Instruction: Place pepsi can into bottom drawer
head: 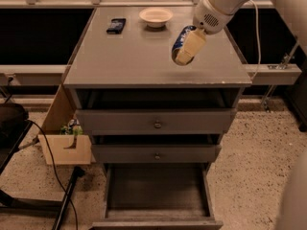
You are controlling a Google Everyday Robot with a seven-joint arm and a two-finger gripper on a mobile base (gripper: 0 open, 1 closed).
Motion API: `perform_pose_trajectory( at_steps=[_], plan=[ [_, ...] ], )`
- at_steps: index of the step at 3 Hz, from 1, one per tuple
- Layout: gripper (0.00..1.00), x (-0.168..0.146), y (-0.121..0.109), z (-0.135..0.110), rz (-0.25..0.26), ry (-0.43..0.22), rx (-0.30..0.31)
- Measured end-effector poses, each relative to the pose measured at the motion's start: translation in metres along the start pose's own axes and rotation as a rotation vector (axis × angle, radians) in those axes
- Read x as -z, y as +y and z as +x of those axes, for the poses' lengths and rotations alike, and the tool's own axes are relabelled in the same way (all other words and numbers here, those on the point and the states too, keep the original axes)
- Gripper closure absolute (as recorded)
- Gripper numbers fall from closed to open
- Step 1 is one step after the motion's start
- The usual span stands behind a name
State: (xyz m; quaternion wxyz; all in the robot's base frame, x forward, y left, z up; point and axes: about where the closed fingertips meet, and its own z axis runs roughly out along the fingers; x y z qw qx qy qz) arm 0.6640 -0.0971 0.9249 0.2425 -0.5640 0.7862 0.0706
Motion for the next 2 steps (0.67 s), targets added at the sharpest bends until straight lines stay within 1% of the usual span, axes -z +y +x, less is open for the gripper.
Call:
perform_pose_trajectory(
  at_steps=[1, 2],
  plan=[
    [1.00, 0.034, 0.029, 0.013, 0.072, -0.037, -0.101],
    [1.00, 0.043, 0.053, 0.018, 0.177, -0.070, -0.228]
  ],
)
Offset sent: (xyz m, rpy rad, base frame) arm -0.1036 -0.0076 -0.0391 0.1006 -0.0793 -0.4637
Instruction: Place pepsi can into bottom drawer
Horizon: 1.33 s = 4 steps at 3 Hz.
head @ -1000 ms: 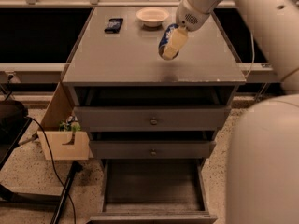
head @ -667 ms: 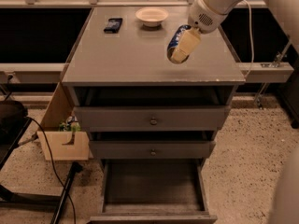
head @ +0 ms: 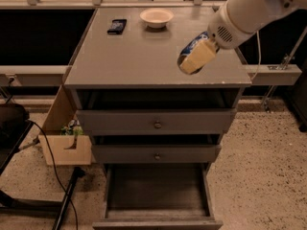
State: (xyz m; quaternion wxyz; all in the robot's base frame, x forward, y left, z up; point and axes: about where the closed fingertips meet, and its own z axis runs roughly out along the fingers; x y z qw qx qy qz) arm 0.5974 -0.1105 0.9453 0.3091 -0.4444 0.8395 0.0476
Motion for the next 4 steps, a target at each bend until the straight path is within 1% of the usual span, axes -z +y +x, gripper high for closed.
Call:
perform_pose_trajectory(
  at_steps=[1, 2, 3, 4],
  plan=[
    [1.00, -0.022, 0.010, 0.012, -0.004, 0.011, -0.034],
    [1.00, -0.021, 0.013, 0.015, 0.004, 0.018, -0.062],
    [1.00, -0.015, 0.026, 0.026, 0.058, 0.028, -0.123],
    [1.00, -0.014, 0.050, 0.043, 0.150, 0.057, -0.200]
  ],
)
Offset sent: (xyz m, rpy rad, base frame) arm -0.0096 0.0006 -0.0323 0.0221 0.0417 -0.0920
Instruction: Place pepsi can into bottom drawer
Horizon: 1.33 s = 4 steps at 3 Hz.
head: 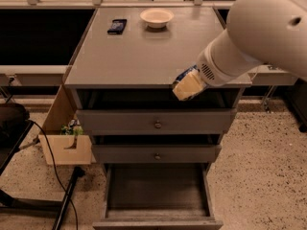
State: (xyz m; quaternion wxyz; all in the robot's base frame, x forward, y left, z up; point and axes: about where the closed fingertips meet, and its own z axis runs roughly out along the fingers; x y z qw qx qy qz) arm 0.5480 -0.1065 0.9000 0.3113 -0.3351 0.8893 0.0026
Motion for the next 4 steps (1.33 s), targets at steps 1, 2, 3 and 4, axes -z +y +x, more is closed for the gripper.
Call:
perform_pose_trajectory(
  at_steps=[1, 2, 3, 4],
  plan=[
    [1.00, -0.005, 0.015, 0.023, 0.093, 0.041, -0.089],
    [1.00, -0.014, 0.024, 0.037, 0.108, 0.060, -0.231],
    [1.00, -0.017, 0.017, 0.044, 0.106, 0.074, -0.288],
    [1.00, -0.031, 0.011, 0.068, 0.095, 0.113, -0.385]
  ],
)
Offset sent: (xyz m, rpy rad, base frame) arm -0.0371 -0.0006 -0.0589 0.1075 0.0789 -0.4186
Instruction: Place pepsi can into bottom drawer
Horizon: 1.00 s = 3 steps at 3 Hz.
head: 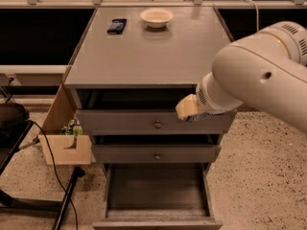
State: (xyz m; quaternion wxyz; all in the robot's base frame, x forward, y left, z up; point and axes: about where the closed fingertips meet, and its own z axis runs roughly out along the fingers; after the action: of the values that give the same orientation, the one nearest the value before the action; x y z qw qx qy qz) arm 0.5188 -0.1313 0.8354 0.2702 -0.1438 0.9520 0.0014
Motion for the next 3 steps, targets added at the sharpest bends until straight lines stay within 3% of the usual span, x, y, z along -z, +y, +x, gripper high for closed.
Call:
perform_pose_trajectory(
  at_steps=[2, 3],
  plan=[
    [1.00, -0.039, -0.011, 0.055, -0.072, 0.070, -0.165],
    [1.00, -0.050, -0.009, 0.074, -0.097, 0.089, -0.206]
  ],
)
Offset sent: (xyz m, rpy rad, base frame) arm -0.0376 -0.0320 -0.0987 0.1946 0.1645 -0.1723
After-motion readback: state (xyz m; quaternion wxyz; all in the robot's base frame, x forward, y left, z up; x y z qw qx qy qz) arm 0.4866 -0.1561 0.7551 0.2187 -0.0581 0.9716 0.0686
